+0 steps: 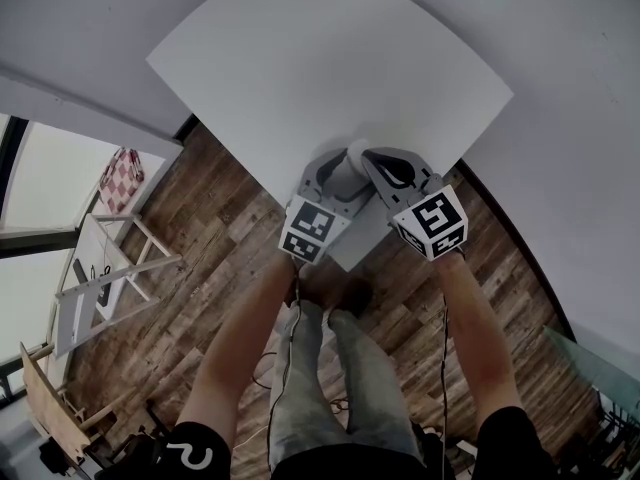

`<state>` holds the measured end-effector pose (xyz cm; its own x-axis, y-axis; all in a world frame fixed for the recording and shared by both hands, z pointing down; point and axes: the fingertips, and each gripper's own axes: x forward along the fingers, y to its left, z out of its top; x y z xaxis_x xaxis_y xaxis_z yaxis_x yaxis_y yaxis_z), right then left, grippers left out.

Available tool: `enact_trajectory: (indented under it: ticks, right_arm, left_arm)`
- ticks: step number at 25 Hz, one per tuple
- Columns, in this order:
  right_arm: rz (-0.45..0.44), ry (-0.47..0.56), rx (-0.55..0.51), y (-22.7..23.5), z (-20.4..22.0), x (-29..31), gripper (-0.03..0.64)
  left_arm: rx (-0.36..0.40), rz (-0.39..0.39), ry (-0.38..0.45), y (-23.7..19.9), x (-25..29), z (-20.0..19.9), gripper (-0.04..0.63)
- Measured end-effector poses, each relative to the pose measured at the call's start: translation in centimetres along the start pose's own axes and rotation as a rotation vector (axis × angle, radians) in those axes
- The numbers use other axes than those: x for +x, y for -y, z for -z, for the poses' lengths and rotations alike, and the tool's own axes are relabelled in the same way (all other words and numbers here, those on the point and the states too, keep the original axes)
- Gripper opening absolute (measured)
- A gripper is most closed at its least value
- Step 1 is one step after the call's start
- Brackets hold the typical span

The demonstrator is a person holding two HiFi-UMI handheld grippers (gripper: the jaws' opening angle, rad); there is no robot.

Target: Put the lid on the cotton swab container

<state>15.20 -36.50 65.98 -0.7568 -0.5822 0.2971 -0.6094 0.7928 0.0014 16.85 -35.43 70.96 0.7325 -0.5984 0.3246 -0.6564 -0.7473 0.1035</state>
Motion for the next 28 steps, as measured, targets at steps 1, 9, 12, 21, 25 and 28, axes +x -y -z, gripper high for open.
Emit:
enact_trajectory:
  ticks: [1,9,12,21,25,28]
  right_arm:
    - [0.003,-0.002,0.004,0.0,0.1,0.0,0.014]
    - [0.018,0.017,0.062,0.1,0.0,0.0,0.014]
    - [0.022,0.015,0.096,0.2,0.4,-0.1,0.014]
    - [0.144,0.085,0.215,0.2,-3.1,-4.7,0.014]
    - [0.226,0.070,0.206,-0.1,-4.4,-8.2,0.014]
    - [0.275,0.078,0.224,-1.0,-6.3,-10.8,0.014]
  left_arm:
    - [-0.001,0.000,0.000,0.0,0.0,0.1,0.334]
    - [0.002,0.007,0.008,0.1,-0.9,0.1,0.336]
    - [-0.004,-0.018,-0.020,0.1,-2.3,1.1,0.336]
    - [-0.026,-0.142,0.020,-0.8,-9.7,-3.5,0.317]
    - [-0.020,-0.200,0.048,0.2,-12.1,-7.1,0.233]
    - [-0.039,-0.243,0.089,0.7,-14.4,-10.0,0.167]
